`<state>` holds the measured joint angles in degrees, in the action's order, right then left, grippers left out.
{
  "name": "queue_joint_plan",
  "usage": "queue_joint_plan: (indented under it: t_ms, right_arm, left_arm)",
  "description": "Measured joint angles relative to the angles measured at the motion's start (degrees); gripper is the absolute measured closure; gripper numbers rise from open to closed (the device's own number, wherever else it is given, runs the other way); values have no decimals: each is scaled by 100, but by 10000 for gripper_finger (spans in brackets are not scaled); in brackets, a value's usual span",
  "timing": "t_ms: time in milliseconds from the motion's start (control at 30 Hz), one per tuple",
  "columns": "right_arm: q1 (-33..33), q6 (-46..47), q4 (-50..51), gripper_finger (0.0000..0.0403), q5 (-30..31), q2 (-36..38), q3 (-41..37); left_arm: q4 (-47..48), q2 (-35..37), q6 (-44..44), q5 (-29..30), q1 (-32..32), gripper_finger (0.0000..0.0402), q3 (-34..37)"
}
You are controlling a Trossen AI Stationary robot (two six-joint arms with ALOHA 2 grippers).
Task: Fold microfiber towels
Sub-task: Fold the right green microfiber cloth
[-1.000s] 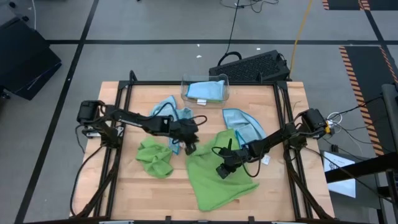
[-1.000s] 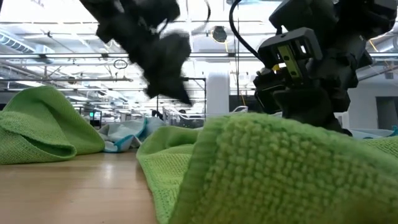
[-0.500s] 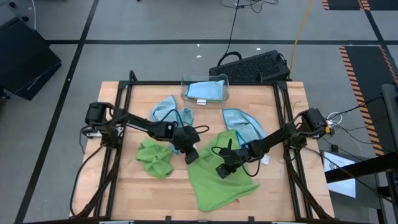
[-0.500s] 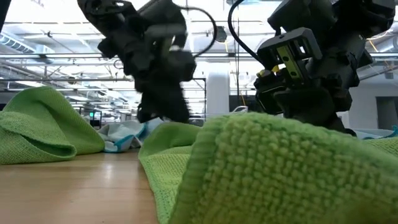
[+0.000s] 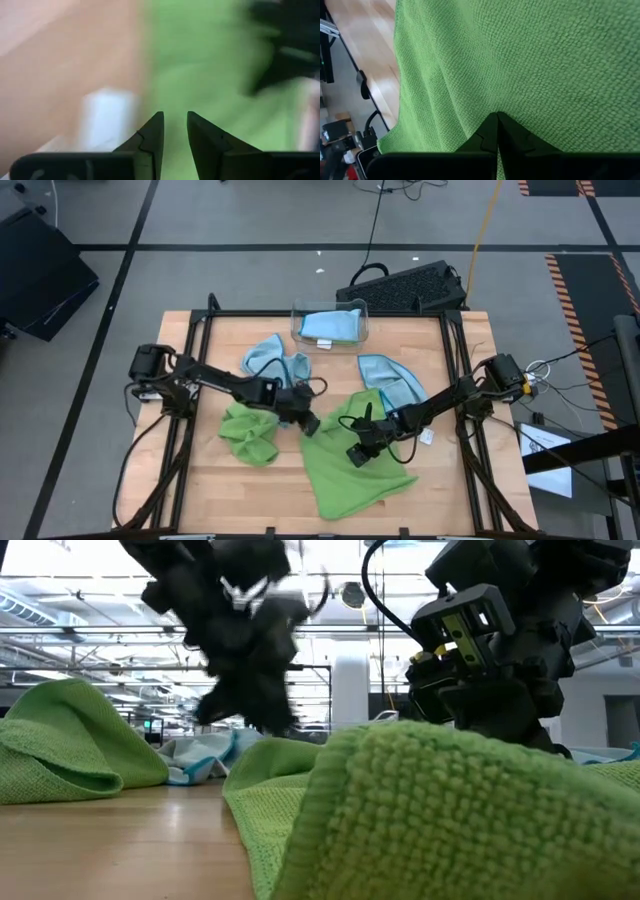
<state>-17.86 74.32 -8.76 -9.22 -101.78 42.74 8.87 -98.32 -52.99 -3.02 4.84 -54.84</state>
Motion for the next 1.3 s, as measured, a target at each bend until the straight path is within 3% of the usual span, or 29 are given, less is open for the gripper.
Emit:
queue_joint_plan:
  t_ms: [100,200,500,800,967,1100,1233,1300]
  right_arm:
    - [-16,0,-3,403,-86,0,0]
    - [-16,0,-9,403,-99,0,-2]
    - [171,-209,-95,403,-315,-4,-4]
    - [242,-274,-198,403,-463,-3,-6]
    - [242,-280,-256,403,-454,-2,-4]
    - [242,-280,-274,403,-453,-2,-4]
    - [242,-278,-294,403,-449,-2,-7]
    - [240,-278,-291,403,-449,-2,-7]
  left_arm:
    - [741,-77,-1213,23,-106,316,6]
    - [935,-130,-1593,-59,-64,316,19]
    - [436,-131,-2652,-293,33,311,2]
    - [-438,-492,-3077,-805,-43,249,2]
    - [-983,-723,-3274,-1070,-43,241,2]
    - [-1293,-831,-3107,-1078,-41,279,0]
    - [-1373,-834,-2579,-811,-21,365,1]
    - [-1339,-806,-2473,-597,-21,390,2]
